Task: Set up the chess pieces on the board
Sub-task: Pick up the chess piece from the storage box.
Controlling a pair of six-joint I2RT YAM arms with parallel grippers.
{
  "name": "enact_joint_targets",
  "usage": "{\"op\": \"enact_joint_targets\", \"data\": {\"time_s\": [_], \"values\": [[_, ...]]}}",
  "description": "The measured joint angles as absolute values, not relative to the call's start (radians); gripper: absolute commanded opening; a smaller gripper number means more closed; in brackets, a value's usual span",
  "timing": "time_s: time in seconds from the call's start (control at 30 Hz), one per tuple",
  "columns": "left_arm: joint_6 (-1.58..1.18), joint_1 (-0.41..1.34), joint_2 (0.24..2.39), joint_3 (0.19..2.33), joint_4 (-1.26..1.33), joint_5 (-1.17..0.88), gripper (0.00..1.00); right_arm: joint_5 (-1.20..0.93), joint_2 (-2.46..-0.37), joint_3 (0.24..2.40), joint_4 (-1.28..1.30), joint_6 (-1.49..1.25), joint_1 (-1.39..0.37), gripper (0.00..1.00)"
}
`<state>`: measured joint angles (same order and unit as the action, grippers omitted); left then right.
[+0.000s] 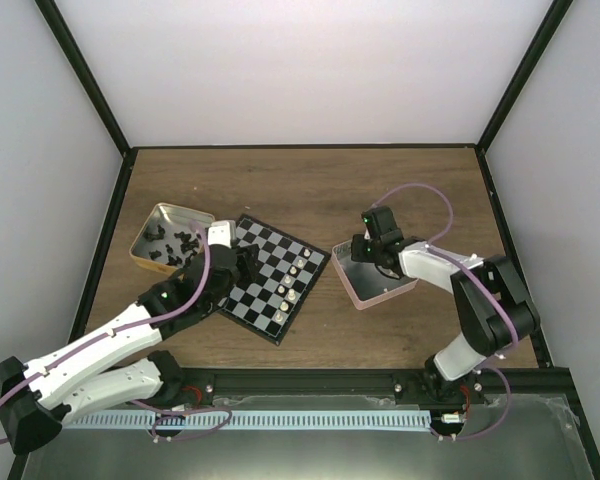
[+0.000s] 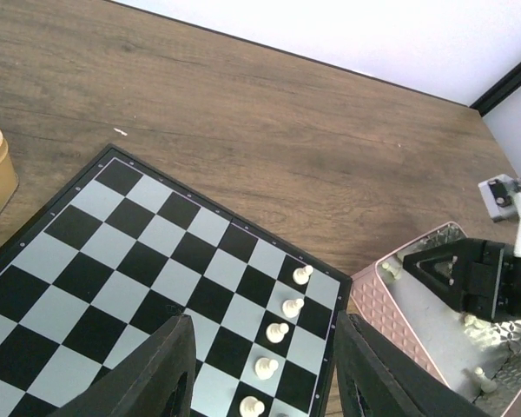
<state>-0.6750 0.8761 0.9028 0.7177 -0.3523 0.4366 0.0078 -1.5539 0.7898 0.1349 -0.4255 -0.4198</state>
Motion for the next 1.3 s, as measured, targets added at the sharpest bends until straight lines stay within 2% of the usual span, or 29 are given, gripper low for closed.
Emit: {"op": "enact_joint_targets", "data": {"time_s": [0.37, 0.6, 0.73, 0.9, 1.23, 1.3], "values": [[-0.653, 0.876, 0.897, 0.718, -0.352, 0.44, 0.47, -0.009, -1.679, 0.838, 0.117, -0.36, -0.42, 0.22], [-0.653, 0.871, 0.897, 0.713, -0.351, 0.442, 0.47, -0.01, -1.687, 0.839, 0.12, -0.355, -0.42, 0.22], [-0.653, 0.865, 0.908, 0.711, -0.35, 0.442, 0.47, -0.008, -1.686, 0.839, 0.125, -0.354, -0.421, 0.28], [-0.653, 0.863, 0.921, 0.711, -0.35, 0.441, 0.47, 0.012, -1.684, 0.848, 0.149, -0.352, -0.438, 0.29], [-0.653, 0.849, 0.936, 0.696, -0.346, 0.442, 0.47, 0.13, -1.724, 0.905, 0.215, -0.358, -0.501, 0.21], [-0.653, 0.847, 0.938, 0.694, -0.346, 0.442, 0.47, 0.142, -1.729, 0.91, 0.216, -0.357, -0.507, 0.15]]}}
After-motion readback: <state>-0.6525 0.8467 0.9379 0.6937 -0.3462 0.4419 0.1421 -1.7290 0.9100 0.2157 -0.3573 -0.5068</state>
